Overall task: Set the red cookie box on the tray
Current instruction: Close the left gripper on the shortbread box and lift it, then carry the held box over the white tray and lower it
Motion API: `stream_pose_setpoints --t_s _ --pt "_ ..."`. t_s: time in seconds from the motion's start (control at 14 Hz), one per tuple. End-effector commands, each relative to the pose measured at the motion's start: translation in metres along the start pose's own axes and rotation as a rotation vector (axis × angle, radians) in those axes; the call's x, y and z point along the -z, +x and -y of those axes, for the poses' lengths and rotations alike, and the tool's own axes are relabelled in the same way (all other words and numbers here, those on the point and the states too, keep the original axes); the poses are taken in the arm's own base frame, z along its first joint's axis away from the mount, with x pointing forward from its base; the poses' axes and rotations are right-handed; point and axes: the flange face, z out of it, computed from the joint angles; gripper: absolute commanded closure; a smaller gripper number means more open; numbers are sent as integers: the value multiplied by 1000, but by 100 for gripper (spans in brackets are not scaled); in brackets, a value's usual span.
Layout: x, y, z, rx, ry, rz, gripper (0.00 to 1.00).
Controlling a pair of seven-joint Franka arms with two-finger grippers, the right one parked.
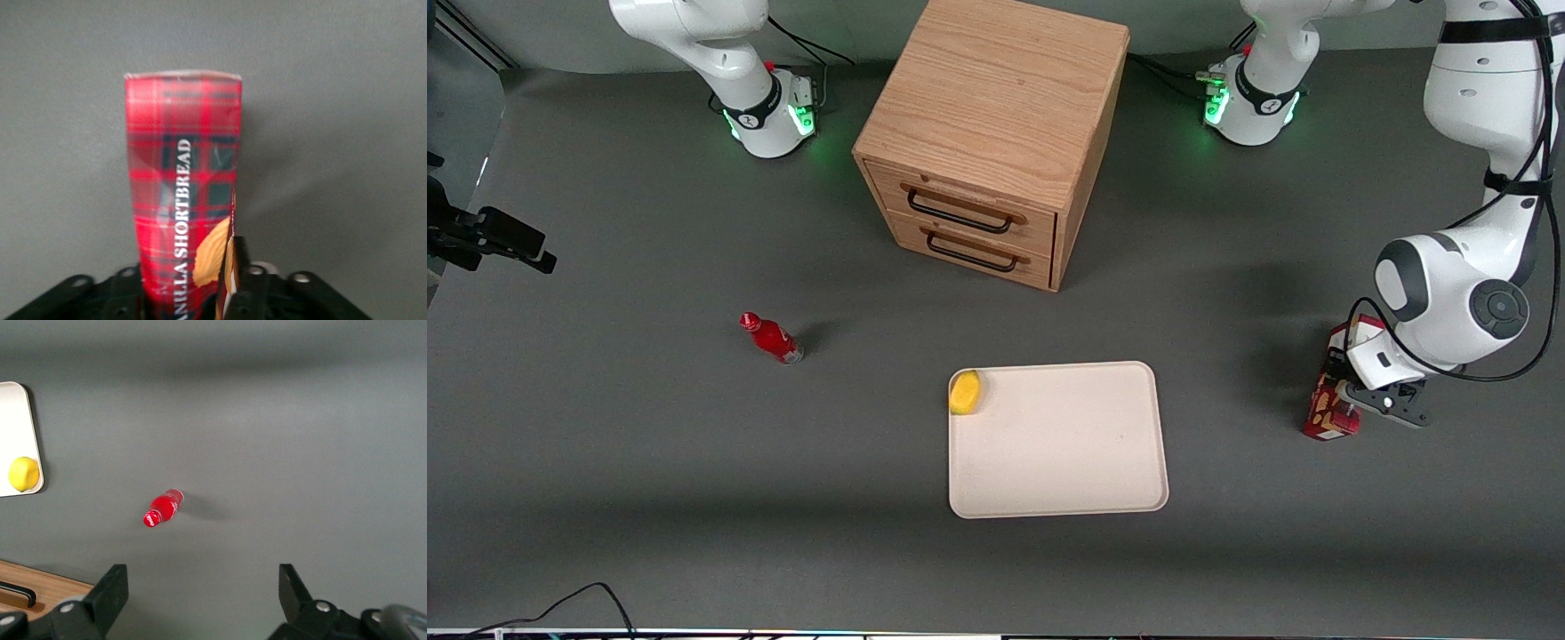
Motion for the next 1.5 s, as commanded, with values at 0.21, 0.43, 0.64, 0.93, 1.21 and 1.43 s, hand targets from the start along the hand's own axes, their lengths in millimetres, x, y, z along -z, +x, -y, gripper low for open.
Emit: stream_pose_setpoints --t_s 0.21,0.43,0.64,0.93,1.21,1.43 --pt "135 45 5 35 -120 51 100" --pt "240 75 -28 148 -164 118 100" --pt "289 112 -110 346 -174 134 100" --pt "246 171 -232 473 -146 88 100" --pt "132 209 -281 502 -74 10 100" --pt "56 208 -300 506 13 -104 100"
